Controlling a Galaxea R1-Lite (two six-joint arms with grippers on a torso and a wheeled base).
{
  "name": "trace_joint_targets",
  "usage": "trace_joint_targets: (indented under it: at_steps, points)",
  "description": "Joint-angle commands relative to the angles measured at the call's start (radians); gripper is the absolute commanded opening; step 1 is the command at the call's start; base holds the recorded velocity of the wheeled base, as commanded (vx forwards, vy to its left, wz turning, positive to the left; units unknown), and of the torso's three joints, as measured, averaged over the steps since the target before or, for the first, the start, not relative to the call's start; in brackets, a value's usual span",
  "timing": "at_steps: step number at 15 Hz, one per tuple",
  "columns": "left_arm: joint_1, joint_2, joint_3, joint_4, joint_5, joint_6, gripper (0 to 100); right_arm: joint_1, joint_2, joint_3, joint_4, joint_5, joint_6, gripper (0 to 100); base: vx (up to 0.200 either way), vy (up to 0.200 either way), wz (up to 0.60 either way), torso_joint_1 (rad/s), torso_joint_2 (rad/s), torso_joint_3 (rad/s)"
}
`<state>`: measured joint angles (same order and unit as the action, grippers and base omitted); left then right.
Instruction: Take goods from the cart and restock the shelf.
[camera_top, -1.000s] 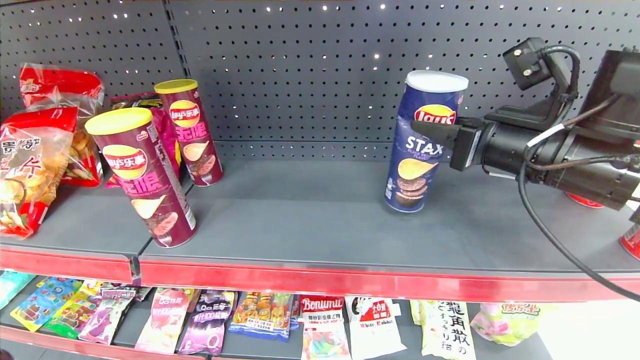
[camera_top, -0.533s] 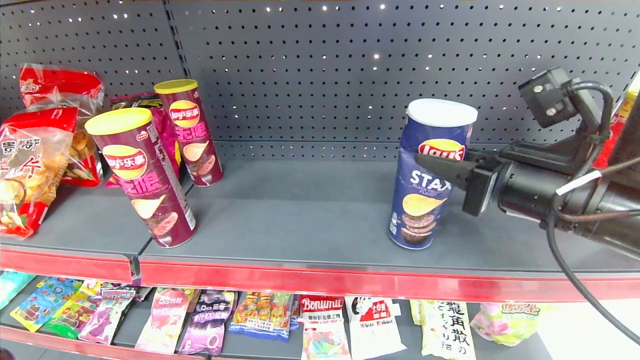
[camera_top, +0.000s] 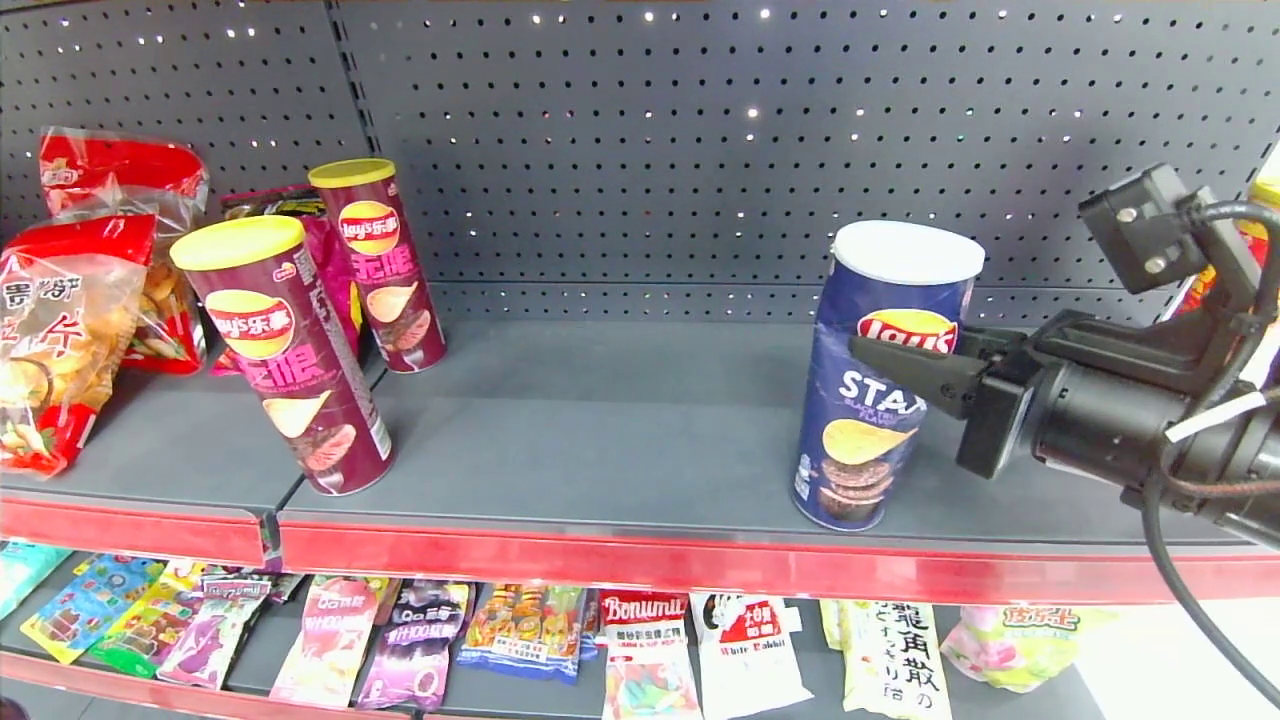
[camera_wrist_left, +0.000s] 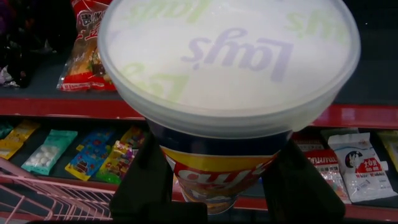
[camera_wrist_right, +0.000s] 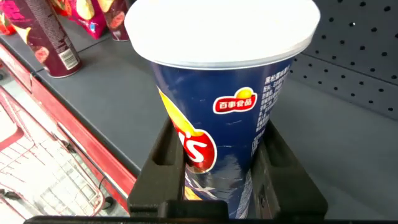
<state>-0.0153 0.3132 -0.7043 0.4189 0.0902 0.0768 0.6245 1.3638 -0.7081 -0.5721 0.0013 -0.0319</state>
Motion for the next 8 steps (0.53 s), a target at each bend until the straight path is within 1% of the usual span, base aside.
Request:
trace_joint_targets:
  at_steps: [1,6,8]
  points:
    - [0.000,0.000,0.000,0.000,0.000,0.000,0,0.006,-0.014,0.010,0.000,0.000,0.000,0,0.000,0.000,0.00,0.000,0.00,0.000]
    - [0.000,0.000,0.002,0.003,0.000,0.001,0,0.047,-0.028,0.035,0.000,-0.012,0.000,0,0.000,0.000,0.00,0.000,0.00,0.000]
    - [0.000,0.000,0.002,0.001,0.000,0.000,0,0.072,-0.019,0.032,0.000,-0.058,0.000,0,0.000,0.000,0.00,0.000,0.00,0.000]
